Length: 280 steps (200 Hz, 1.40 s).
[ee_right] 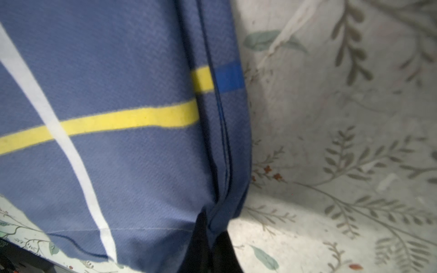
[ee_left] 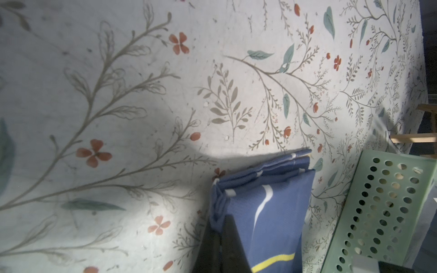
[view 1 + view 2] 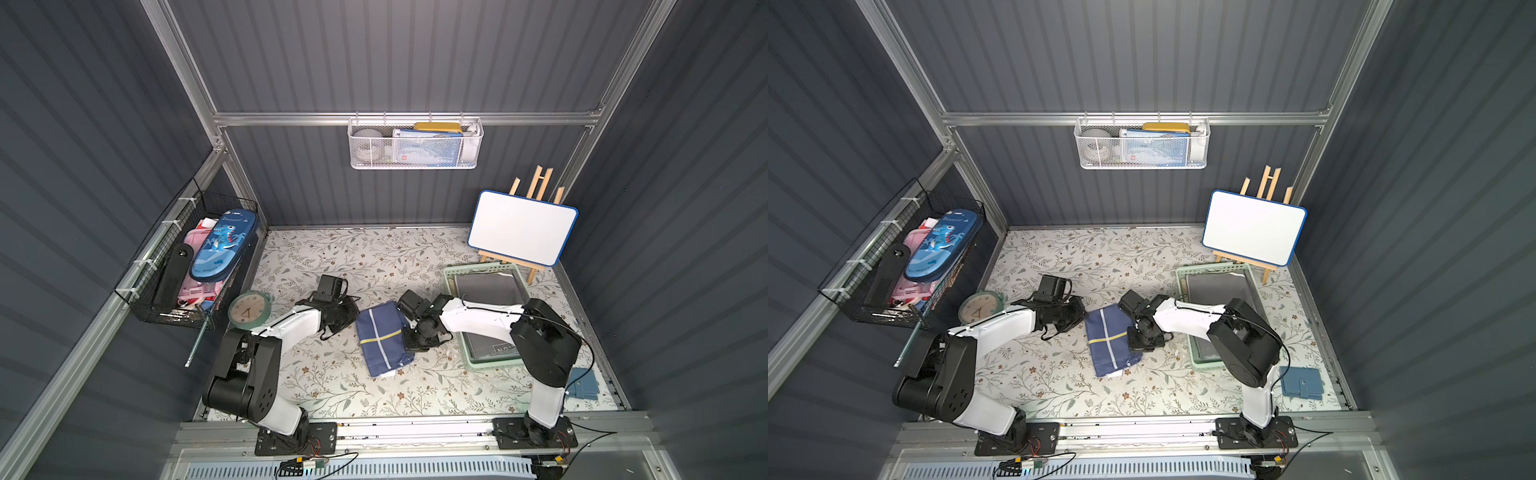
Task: Put the folded pillowcase in the basket
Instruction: Pick up the pillowcase from the center of the board, then place the pillowcase in the basket.
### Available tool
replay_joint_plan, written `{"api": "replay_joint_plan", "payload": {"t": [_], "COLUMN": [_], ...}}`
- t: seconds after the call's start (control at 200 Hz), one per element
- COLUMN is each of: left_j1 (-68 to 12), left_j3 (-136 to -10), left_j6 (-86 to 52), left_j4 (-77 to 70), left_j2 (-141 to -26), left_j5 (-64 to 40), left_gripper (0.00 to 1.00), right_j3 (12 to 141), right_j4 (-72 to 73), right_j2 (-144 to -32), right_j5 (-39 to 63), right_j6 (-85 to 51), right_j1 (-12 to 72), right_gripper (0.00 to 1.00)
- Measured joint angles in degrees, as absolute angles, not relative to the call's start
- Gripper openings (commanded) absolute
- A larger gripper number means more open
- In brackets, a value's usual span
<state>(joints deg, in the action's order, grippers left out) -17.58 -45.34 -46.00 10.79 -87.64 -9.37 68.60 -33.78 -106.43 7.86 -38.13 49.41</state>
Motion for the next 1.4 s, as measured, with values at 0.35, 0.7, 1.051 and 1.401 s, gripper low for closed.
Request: {"api": "replay_joint_plan", "payload": {"t": [0.35, 0.7, 1.051, 1.401], "left_j1": [-20.69, -35.48, -45.8, -46.94], "left_j3": [-63.29, -85.71, -106.89, -103.66], "left_j6": [-44.95, -44.97, -45.65, -47.86], "left_j4": [14.2, 12.38, 9.98, 6.15], "left_j2": [-82.28, -96.68, -122.85, -127.28], "left_j5": [-12.27, -13.3, -17.67, -19.84], "left_gripper": [0.0, 0.0, 0.0, 0.0], "right_j3": [72.1, 69.14, 59.02, 55.64], "right_j4": [-38.65, -51.0, -57.54, -57.69], "right_j2": [-91.61, -69.12, -61.89, -66.72], "right_j5": [0.84, -6.39, -7.11, -7.73], "right_j6": [-36.75, -32.08, -26.26, -26.26], "right_j1": [49.28, 31.77, 9.63, 4.23], "right_gripper": [0.0, 0.0, 0.0, 0.0]}}
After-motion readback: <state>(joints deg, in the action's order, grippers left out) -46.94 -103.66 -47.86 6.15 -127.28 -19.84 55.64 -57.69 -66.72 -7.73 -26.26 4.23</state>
